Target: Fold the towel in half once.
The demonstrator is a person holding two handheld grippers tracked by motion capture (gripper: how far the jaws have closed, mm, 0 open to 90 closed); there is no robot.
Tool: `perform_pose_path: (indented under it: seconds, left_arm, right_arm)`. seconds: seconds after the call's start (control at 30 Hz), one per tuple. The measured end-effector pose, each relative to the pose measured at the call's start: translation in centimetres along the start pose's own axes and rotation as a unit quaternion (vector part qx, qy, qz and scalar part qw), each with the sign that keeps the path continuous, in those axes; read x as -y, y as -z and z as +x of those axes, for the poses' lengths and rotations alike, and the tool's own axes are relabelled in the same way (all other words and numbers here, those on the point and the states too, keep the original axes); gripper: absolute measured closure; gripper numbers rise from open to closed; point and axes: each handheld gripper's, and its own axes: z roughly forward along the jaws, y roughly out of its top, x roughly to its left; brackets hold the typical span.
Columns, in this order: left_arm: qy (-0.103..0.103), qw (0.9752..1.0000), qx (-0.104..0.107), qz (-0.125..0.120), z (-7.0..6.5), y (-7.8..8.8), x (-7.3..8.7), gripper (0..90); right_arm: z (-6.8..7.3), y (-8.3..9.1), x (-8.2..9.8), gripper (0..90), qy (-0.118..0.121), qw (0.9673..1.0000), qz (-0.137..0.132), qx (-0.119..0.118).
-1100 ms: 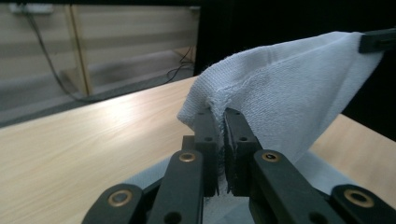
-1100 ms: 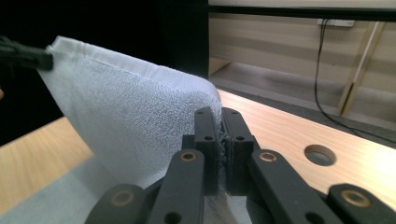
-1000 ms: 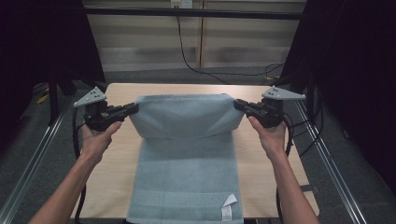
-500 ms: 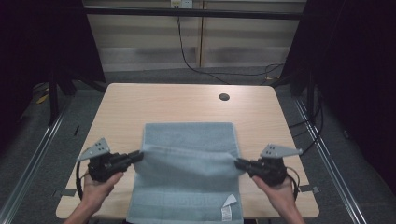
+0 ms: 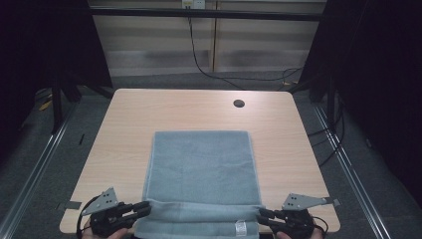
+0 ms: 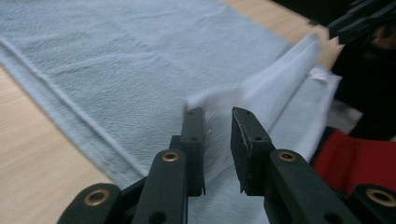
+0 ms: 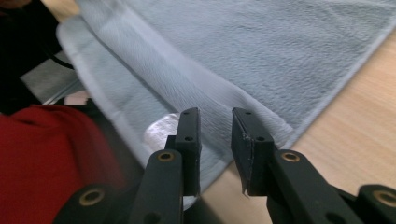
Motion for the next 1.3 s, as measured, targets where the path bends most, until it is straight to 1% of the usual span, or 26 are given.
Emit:
perform_pose_path:
  seconds: [0.07, 0.13, 0.17, 0.2, 0.27, 0.3, 0.33, 0.37, 0.4, 0.43, 0.47, 0.5, 0.57, 0.6, 0.63, 0.7, 0.77, 0.83, 0.87, 0.9, 0.93, 0.97, 1.0, 1.1, 1.23, 1.3]
  left_arm:
    - [0.003, 1.0, 0.004, -0.006, -0.1, 0.3, 0.0, 70.8]
    - [0.009, 0.9998, 0.005, -0.016, 0.3, 0.4, -0.4, 69.0]
    - [0.01, 0.9998, -0.002, -0.018, 0.6, 0.2, -0.7, 68.0]
    - [0.006, 0.9998, -0.007, -0.019, 1.2, -0.1, -1.2, 67.2]
    - [0.008, 0.9999, -0.012, -0.007, 2.6, -1.3, -2.5, 64.5]
    - [0.008, 0.9998, -0.017, -0.007, 3.5, -1.9, -3.3, 63.6]
    - [0.016, 0.9998, -0.012, 0.0, 4.6, -2.7, -4.1, 63.8]
    - [0.022, 0.9995, -0.022, -0.001, 5.5, -3.5, -4.7, 63.4]
    - [0.022, 0.9989, -0.041, -0.003, 6.3, -4.3, -5.2, 63.1]
    - [0.03, 0.9988, -0.038, 0.006, 7.2, -5.3, -5.6, 63.1]
    - [0.04, 0.9981, -0.043, 0.014, 8.1, -6.3, -6.0, 62.0]
    - [0.044, 0.9972, -0.058, 0.019, 8.8, -7.2, -6.2, 61.7]
    - [0.043, 0.9954, -0.06, 0.061, 10.3, -9.2, -6.7, 59.7]
    - [0.034, 0.9938, -0.086, 0.062, 10.9, -9.8, -6.7, 58.9]
    - [0.043, 0.9928, -0.097, 0.057, 11.4, -10.2, -6.7, 59.0]
    - [0.061, 0.9922, -0.091, 0.06, 12.6, -10.9, -7.0, 58.5]
    - [0.053, 0.9898, -0.124, 0.044, 13.6, -11.2, -6.7, 59.5]
    - [0.061, 0.9888, -0.125, 0.053, 14.5, -11.7, -6.2, 62.7]
    - [0.06, 0.9898, -0.119, 0.052, 14.5, -11.5, -6.2, 64.3]
    - [0.051, 0.99, -0.12, 0.054, 14.4, -11.4, -6.2, 64.0]
    - [0.043, 0.9901, -0.12, 0.06, 14.3, -11.4, -6.1, 64.6]
    - [0.033, 0.9903, -0.118, 0.065, 14.2, -11.3, -6.1, 65.9]
    - [0.034, 0.99, -0.12, 0.066, 14.0, -11.3, -6.0, 66.0]
    - [0.022, 0.989, -0.122, 0.082, 13.4, -11.3, -6.1, 65.9]
    - [0.015, 0.9894, -0.106, 0.098, 12.4, -10.7, -5.8, 66.0]
    - [0.004, 0.9894, -0.102, 0.103, 11.7, -10.4, -5.5, 66.0]
  right_arm:
    - [0.0, 0.2, -0.2, 70.4, 0.001, 0.9999, -0.011, -0.004]
    - [-0.2, 0.2, -0.6, 69.7, -0.003, 0.9998, -0.019, -0.003]
    - [-0.4, 0.2, -0.8, 68.9, -0.006, 0.9996, -0.026, -0.004]
    - [-0.5, 0.0, -1.1, 67.9, -0.002, 0.9997, -0.026, -0.002]
    - [-1.0, -0.7, -1.9, 67.4, 0.014, 0.9996, -0.021, 0.013]
    - [-1.4, -1.2, -2.5, 67.8, 0.016, 0.9996, -0.023, 0.008]
    - [-1.9, -1.8, -3.2, 68.2, 0.016, 0.9995, -0.026, 0.006]
    - [-2.5, -2.5, -3.9, 69.0, 0.022, 0.9994, -0.027, 0.005]
    - [-3.8, -4.2, -5.5, 69.8, 0.03, 0.9993, -0.023, -0.002]
    - [-3.8, -4.2, -5.5, 69.8, 0.03, 0.9993, -0.023, -0.002]
    - [-4.4, -5.2, -6.2, 69.9, 0.027, 0.9995, -0.017, -0.001]
    - [-5.2, -6.1, -6.8, 69.9, 0.026, 0.9996, -0.011, -0.003]
    - [-6.5, -8.0, -8.0, 69.3, 0.028, 0.9996, -0.002, 0.001]
    - [-7.2, -8.7, -8.5, 68.9, 0.024, 0.9997, 0.0, 0.003]
    - [-7.8, -9.5, -8.9, 68.7, 0.02, 0.9998, -0.001, 0.001]
    - [-8.8, -10.8, -9.6, 67.5, 0.019, 0.9998, 0.004, 0.011]
    - [-9.6, -12.0, -10.1, 65.5, 0.019, 0.9996, 0.007, 0.017]
    - [-10.2, -12.9, -10.3, 64.0, 0.02, 0.999, 0.012, 0.038]
    - [-10.4, -13.1, -10.2, 62.0, 0.013, 0.9986, 0.013, 0.049]
    - [-10.6, -13.4, -10.0, 61.5, 0.008, 0.9985, 0.02, 0.05]
    - [-10.6, -13.5, -9.7, 61.2, 0.011, 0.9984, 0.03, 0.048]
    - [-10.7, -13.4, -9.5, 61.2, 0.012, 0.9986, 0.025, 0.045]
    - [-10.7, -13.2, -9.4, 61.2, 0.002, 0.999, 0.028, 0.036]
    - [-10.5, -13.1, -9.3, 61.2, 0.004, 0.9989, 0.031, 0.035]
    - [-9.8, -12.5, -8.7, 61.3, 0.01, 0.9987, 0.036, 0.035]
    - [-9.3, -12.1, -8.2, 61.3, 0.016, 0.9987, 0.036, 0.032]
